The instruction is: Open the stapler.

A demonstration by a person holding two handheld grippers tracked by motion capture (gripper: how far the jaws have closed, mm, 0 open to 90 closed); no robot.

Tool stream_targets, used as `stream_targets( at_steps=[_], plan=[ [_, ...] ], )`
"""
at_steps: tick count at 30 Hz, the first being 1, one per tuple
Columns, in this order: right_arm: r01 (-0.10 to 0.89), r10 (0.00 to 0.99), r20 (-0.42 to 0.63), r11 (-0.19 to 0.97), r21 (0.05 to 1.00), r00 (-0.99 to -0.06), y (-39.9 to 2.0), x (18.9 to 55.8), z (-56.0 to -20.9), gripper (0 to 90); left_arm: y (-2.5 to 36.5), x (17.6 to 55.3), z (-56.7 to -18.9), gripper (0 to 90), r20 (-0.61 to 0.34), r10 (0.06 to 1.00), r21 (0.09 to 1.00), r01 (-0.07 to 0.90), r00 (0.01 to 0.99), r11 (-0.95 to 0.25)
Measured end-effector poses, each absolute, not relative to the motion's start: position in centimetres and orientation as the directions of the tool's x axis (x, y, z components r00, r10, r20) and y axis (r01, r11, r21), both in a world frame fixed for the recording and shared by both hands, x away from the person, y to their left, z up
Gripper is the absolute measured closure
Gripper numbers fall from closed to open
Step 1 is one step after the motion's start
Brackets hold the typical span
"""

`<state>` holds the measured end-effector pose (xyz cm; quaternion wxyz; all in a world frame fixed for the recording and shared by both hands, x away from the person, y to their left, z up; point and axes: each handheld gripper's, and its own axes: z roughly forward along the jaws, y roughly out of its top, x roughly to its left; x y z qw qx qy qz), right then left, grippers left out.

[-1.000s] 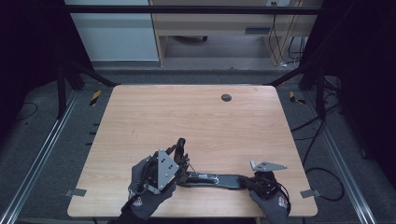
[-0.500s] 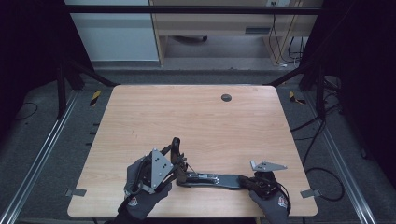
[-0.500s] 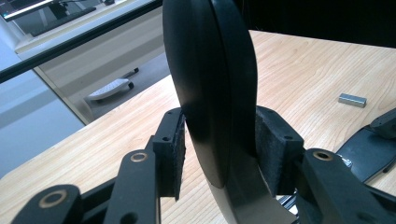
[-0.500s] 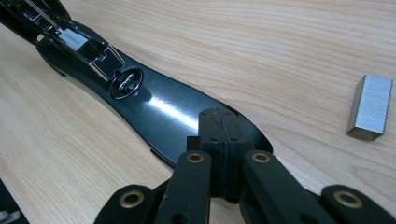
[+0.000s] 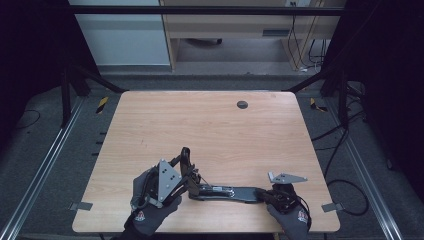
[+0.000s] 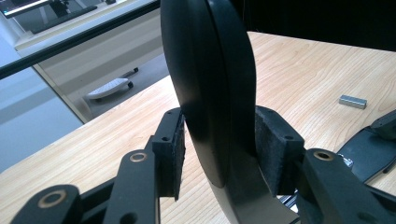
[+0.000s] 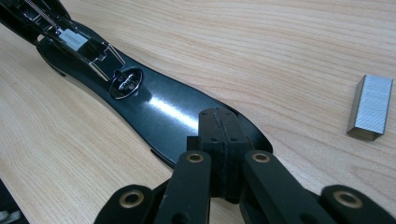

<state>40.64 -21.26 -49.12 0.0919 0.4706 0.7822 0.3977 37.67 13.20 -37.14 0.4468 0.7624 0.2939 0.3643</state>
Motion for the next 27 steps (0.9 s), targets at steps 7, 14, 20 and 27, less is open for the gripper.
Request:
stream_targets(
  at_steps=[7,14,20,27],
  plan=[
    [0.664,0.809,0.232,0.24,0.708,-0.539,-21.2,40.6,-49.1,90.0,13.6,37.7,-37.2,55.4,0.285,0.778,0.898,0.127,0.56,-0.421],
    [0.664,0.809,0.232,0.24,0.708,-0.54,-21.2,40.6,-49.1,90.0,14.0,37.7,-37.3,55.2,0.275,0.785,0.902,0.134,0.555,-0.411],
    [0.665,0.81,0.232,0.239,0.708,-0.538,-21.3,40.6,-49.1,90.0,14.4,37.7,-37.4,55.1,0.265,0.79,0.906,0.139,0.552,-0.401],
    [0.664,0.809,0.233,0.239,0.709,-0.539,-21.3,40.7,-49.1,90.0,15.0,37.7,-37.5,54.9,0.246,0.798,0.911,0.15,0.55,-0.385]
  ],
)
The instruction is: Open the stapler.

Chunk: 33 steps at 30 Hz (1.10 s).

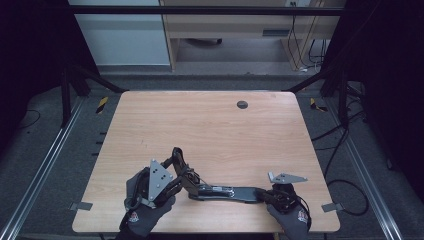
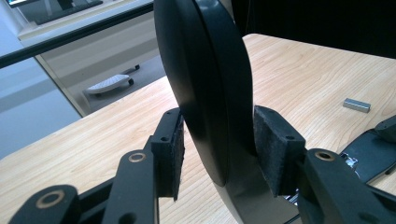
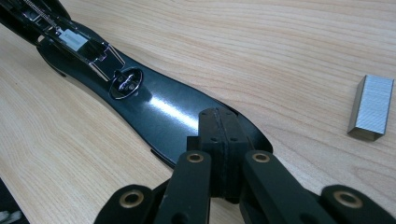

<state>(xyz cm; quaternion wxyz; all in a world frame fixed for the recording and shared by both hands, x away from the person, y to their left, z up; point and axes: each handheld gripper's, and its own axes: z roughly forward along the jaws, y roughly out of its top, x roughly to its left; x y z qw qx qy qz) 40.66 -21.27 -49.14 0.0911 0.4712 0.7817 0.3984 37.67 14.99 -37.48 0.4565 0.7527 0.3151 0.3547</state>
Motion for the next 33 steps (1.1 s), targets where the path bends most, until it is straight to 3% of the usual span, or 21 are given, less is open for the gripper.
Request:
stream_targets(
  at_steps=[33],
  plan=[
    [0.665,0.809,0.232,0.241,0.707,-0.54,-21.2,40.7,-49.1,90.0,17.4,37.9,-38.1,52.7,0.183,0.833,0.926,0.193,0.523,-0.324]
  ],
)
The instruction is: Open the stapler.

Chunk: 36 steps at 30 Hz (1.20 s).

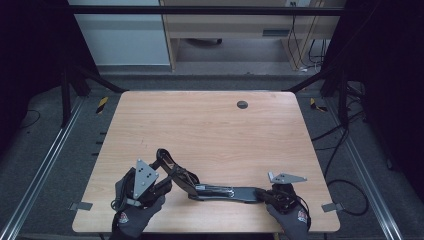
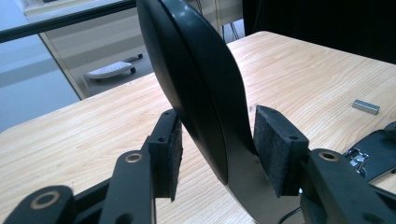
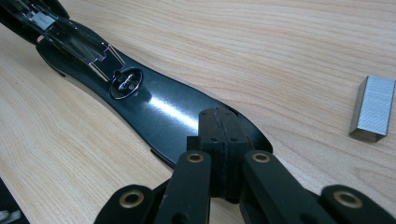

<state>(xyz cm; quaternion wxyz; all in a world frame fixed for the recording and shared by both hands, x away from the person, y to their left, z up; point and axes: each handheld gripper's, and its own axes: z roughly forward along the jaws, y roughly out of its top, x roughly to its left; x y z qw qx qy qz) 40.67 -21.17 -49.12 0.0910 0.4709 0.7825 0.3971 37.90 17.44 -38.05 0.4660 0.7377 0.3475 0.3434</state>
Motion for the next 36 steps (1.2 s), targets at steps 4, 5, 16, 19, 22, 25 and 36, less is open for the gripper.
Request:
stream_targets(
  at_steps=[4,5,16,19,22,25,36],
  plan=[
    [0.665,0.809,0.233,0.241,0.707,-0.54,-21.2,40.7,-49.1,90.0,17.5,37.8,-38.1,52.2,0.184,0.836,0.924,0.199,0.517,-0.327],
    [0.665,0.808,0.235,0.239,0.707,-0.541,-21.2,40.7,-49.1,90.0,17.5,37.8,-38.2,51.9,0.187,0.836,0.923,0.198,0.517,-0.329],
    [0.663,0.803,0.239,0.239,0.709,-0.545,-21.3,40.8,-49.1,90.0,18.4,37.9,-38.7,47.6,0.214,0.839,0.917,0.193,0.501,-0.349],
    [0.664,0.803,0.24,0.239,0.708,-0.545,-21.3,40.8,-49.1,90.0,18.6,37.8,-38.9,47.0,0.203,0.844,0.916,0.209,0.496,-0.343],
    [0.664,0.803,0.241,0.237,0.709,-0.545,-21.3,40.8,-49.1,90.0,18.9,37.8,-39.1,45.7,0.2,0.847,0.915,0.216,0.492,-0.341],
    [0.665,0.803,0.243,0.236,0.709,-0.544,-21.3,40.8,-49.1,90.0,19.3,37.9,-39.3,44.7,0.186,0.851,0.917,0.225,0.492,-0.33],
    [0.662,0.805,0.234,0.242,0.709,-0.545,-21.2,40.7,-49.1,90.0,19.8,38.0,-39.5,42.2,0.181,0.853,0.91,0.245,0.489,-0.334]
  ],
)
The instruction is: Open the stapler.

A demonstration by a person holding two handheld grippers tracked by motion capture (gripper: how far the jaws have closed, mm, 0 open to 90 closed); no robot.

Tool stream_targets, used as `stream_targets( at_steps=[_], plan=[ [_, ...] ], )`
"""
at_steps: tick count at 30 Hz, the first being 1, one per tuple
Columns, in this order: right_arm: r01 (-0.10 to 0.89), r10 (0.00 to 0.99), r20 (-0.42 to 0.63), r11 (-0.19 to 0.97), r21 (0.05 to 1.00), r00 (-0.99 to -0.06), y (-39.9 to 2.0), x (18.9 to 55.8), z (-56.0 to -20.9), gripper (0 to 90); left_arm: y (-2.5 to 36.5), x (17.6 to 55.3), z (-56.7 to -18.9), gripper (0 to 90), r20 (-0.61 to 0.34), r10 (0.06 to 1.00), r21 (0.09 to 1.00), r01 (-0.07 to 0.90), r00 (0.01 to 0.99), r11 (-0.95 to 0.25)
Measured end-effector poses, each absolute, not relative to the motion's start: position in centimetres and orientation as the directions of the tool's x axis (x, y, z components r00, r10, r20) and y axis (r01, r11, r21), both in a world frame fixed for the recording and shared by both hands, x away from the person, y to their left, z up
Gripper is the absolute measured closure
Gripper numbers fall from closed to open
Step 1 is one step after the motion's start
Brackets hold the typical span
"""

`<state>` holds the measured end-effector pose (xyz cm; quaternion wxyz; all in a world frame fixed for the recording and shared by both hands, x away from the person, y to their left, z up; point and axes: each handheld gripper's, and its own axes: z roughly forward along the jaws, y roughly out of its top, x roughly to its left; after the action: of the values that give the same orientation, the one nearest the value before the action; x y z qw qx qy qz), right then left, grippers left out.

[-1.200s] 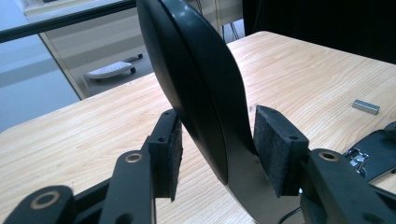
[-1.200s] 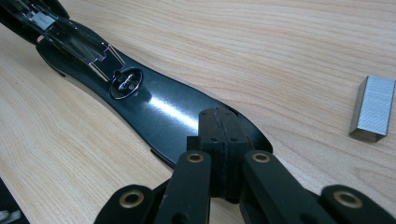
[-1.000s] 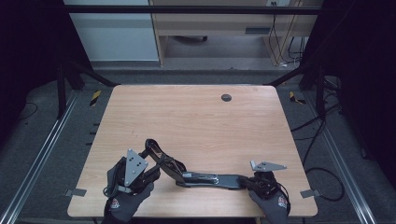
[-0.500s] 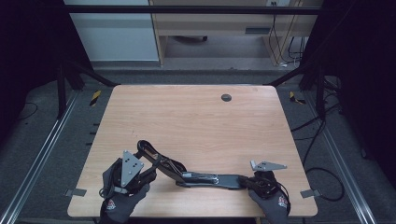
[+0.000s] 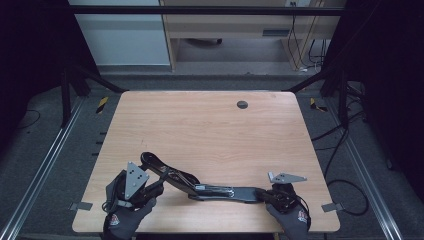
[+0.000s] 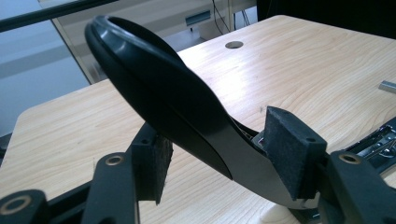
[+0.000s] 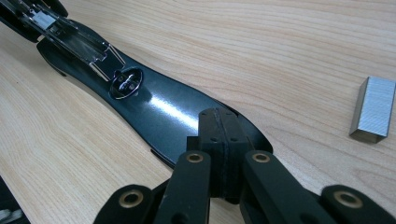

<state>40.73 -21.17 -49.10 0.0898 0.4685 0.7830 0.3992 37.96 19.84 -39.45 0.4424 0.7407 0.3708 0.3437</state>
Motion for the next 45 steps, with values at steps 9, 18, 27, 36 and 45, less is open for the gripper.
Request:
stream_targets(
  at_steps=[9,18,27,36,45],
  plan=[
    [0.654,0.811,0.207,0.261,0.71,-0.548,-21.0,40.7,-49.0,90.0,20.0,37.9,-39.6,39.2,0.206,0.844,0.907,0.228,0.496,-0.355],
    [0.651,0.801,0.21,0.269,0.709,-0.56,-20.9,40.7,-49.0,90.0,20.2,37.8,-39.3,37.9,0.212,0.841,0.902,0.231,0.498,-0.364],
    [0.641,0.801,0.205,0.265,0.72,-0.562,-21.1,40.7,-48.7,90.0,21.5,36.5,-39.1,34.8,0.202,0.84,0.908,0.226,0.504,-0.354],
    [0.632,0.821,0.198,0.234,0.739,-0.535,-21.5,40.6,-48.1,80.5,22.7,36.0,-40.9,34.6,0.21,0.84,0.887,0.265,0.5,-0.379],
    [0.614,0.849,0.141,0.243,0.751,-0.509,-21.8,40.5,-47.4,71.9,23.0,36.1,-42.6,36.2,0.192,0.857,0.867,0.327,0.477,-0.376]
  ],
)
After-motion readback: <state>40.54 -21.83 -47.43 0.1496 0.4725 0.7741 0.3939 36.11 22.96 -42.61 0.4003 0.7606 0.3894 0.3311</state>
